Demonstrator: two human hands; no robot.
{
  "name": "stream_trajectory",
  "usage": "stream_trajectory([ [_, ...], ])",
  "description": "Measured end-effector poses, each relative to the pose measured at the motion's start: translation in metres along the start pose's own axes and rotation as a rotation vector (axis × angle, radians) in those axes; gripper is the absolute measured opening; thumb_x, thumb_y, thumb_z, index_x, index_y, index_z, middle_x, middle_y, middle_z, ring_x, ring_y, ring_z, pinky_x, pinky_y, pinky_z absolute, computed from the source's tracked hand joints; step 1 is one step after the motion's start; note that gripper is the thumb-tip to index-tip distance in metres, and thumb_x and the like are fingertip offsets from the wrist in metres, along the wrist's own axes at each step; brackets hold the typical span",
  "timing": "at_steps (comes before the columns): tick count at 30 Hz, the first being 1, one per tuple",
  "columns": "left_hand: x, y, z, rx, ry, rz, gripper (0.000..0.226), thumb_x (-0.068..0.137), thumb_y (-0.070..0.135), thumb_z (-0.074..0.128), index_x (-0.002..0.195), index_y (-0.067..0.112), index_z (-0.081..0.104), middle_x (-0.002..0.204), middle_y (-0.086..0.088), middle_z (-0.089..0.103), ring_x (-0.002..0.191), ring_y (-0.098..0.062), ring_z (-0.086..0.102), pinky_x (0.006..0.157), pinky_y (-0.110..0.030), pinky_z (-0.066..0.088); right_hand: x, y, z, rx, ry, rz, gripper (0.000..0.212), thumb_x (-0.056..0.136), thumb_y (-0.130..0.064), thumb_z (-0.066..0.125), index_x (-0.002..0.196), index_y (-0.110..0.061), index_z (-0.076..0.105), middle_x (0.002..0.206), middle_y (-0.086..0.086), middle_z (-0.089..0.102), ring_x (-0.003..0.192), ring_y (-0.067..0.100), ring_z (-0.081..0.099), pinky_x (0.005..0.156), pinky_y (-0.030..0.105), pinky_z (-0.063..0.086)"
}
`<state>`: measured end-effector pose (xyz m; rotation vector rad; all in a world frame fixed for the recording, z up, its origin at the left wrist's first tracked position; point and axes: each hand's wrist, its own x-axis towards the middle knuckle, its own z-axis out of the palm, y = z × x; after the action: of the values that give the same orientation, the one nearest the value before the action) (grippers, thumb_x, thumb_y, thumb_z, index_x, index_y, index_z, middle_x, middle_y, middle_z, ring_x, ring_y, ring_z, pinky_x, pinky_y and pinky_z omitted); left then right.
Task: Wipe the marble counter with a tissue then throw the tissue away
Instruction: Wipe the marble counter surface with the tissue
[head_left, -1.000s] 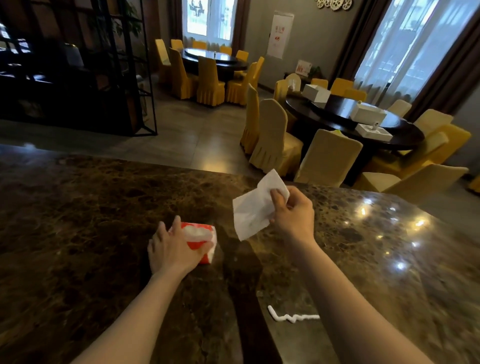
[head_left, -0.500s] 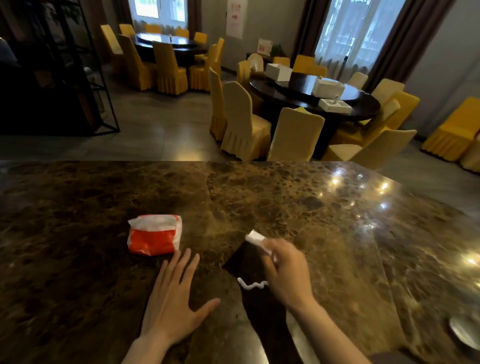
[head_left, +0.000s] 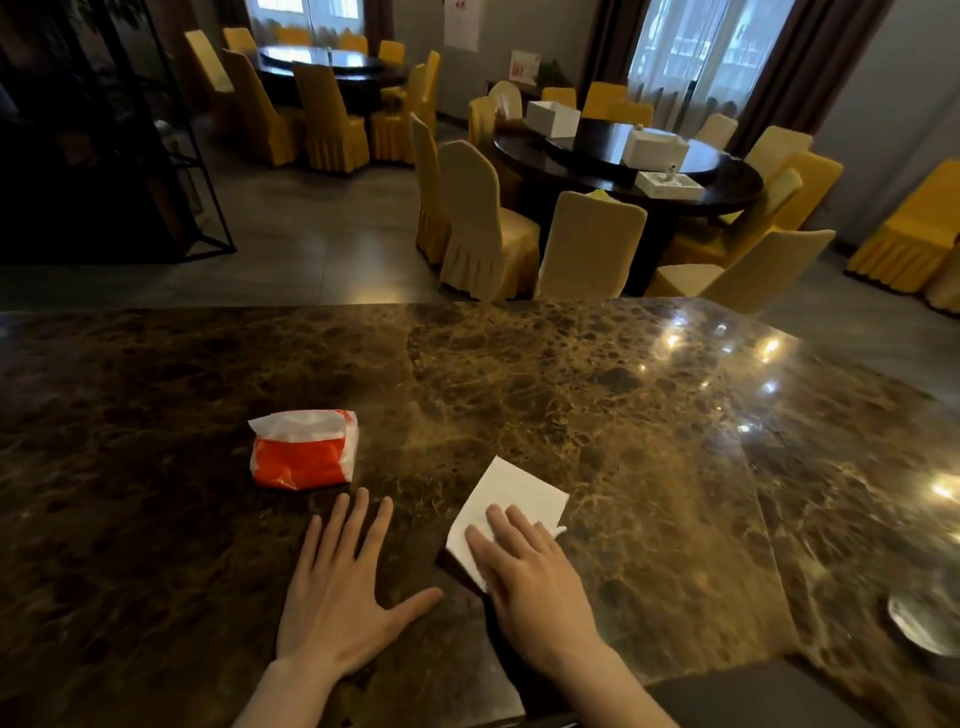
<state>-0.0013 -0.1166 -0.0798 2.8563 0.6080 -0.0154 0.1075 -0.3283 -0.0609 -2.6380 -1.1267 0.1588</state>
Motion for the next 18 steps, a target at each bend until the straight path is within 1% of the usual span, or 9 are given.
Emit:
stream_trajectory([
  [3, 0.001, -0.002, 0.003, -0.015, 0.009, 0.007, 0.128, 0.06, 0.112, 0.011, 0.159, 0.037, -0.02, 0.168, 0.007, -0.027, 0.154, -0.014, -0.029, 0.129, -0.044, -0.015, -0.005, 0.024, -0.005, 0.013, 0.069, 0.138, 0.045, 0.108, -0.038, 0.038, 0.153, -0.038, 0.038, 0.167, -0.002, 0.024, 0.155, 0.024, 0.016, 0.126, 0.044, 0.015],
  [5, 0.0, -0.003, 0.004, -0.03, 0.02, 0.022, 0.129, 0.06, 0.112, 0.016, 0.158, 0.037, -0.02, 0.169, 0.007, -0.026, 0.154, -0.013, -0.029, 0.128, -0.044, -0.017, -0.008, 0.04, -0.009, 0.015, 0.082, 0.217, 0.046, 0.108, -0.037, 0.038, 0.154, -0.037, 0.037, 0.167, -0.002, 0.023, 0.156, 0.024, 0.013, 0.126, 0.044, 0.014],
  [8, -0.001, -0.004, 0.005, -0.042, 0.028, 0.027, 0.13, 0.06, 0.112, 0.019, 0.159, 0.036, -0.017, 0.169, 0.007, -0.025, 0.154, -0.013, -0.028, 0.127, -0.043, -0.018, -0.011, 0.041, -0.01, 0.0, 0.09, 0.282, 0.047, 0.109, -0.035, 0.037, 0.155, -0.034, 0.034, 0.168, 0.001, 0.021, 0.156, 0.027, 0.011, 0.126, 0.045, 0.01],
  [10, 0.0, -0.004, 0.004, -0.047, 0.023, 0.024, 0.131, 0.059, 0.113, 0.019, 0.159, 0.036, -0.017, 0.168, 0.008, -0.026, 0.154, -0.012, -0.029, 0.126, -0.043, -0.019, -0.007, 0.024, -0.006, 0.019, 0.069, 0.233, 0.049, 0.108, -0.035, 0.037, 0.157, -0.033, 0.031, 0.169, 0.0, 0.017, 0.156, 0.027, 0.008, 0.126, 0.043, 0.004],
  [12, 0.001, -0.004, 0.004, -0.045, 0.016, 0.019, 0.132, 0.057, 0.113, 0.018, 0.158, 0.036, -0.018, 0.167, 0.008, -0.027, 0.154, -0.012, -0.029, 0.127, -0.044, -0.018, -0.005, 0.002, 0.002, 0.063, 0.019, 0.111, 0.051, 0.108, -0.036, 0.037, 0.158, -0.031, 0.029, 0.17, -0.002, 0.014, 0.156, 0.025, 0.004, 0.126, 0.041, -0.001],
  [14, 0.001, -0.004, 0.004, -0.032, 0.014, 0.014, 0.134, 0.056, 0.114, 0.016, 0.158, 0.034, -0.018, 0.166, 0.007, -0.028, 0.154, -0.013, -0.028, 0.127, -0.044, -0.018, -0.006, -0.01, 0.01, 0.057, -0.023, -0.006, 0.052, 0.107, -0.039, 0.034, 0.158, -0.032, 0.025, 0.17, -0.005, 0.01, 0.157, 0.023, 0.001, 0.127, 0.043, 0.0],
  [15, 0.001, -0.003, 0.003, -0.026, 0.014, 0.013, 0.134, 0.056, 0.114, 0.016, 0.158, 0.034, -0.019, 0.166, 0.007, -0.028, 0.154, -0.014, -0.028, 0.127, -0.044, -0.018, -0.008, -0.008, 0.01, 0.034, -0.028, -0.03, 0.052, 0.107, -0.041, 0.031, 0.158, -0.034, 0.023, 0.17, -0.006, 0.009, 0.157, 0.022, 0.0, 0.127, 0.045, 0.002],
  [16, 0.0, -0.003, 0.003, -0.022, 0.013, 0.013, 0.134, 0.055, 0.114, 0.015, 0.158, 0.034, -0.02, 0.166, 0.007, -0.029, 0.153, -0.014, -0.029, 0.127, -0.043, -0.018, -0.009, 0.0, 0.008, 0.015, -0.02, -0.02, 0.052, 0.107, -0.044, 0.029, 0.158, -0.037, 0.022, 0.17, -0.007, 0.008, 0.157, 0.021, -0.001, 0.127, 0.045, 0.003],
  [18, 0.0, -0.003, 0.002, -0.032, 0.009, 0.012, 0.134, 0.055, 0.114, 0.016, 0.157, 0.035, -0.021, 0.166, 0.008, -0.03, 0.153, -0.012, -0.031, 0.127, -0.042, -0.018, -0.015, 0.024, -0.001, -0.001, 0.037, 0.09, 0.052, 0.107, -0.048, 0.027, 0.158, -0.042, 0.021, 0.169, -0.008, 0.005, 0.157, 0.021, -0.002, 0.127, 0.043, 0.0],
])
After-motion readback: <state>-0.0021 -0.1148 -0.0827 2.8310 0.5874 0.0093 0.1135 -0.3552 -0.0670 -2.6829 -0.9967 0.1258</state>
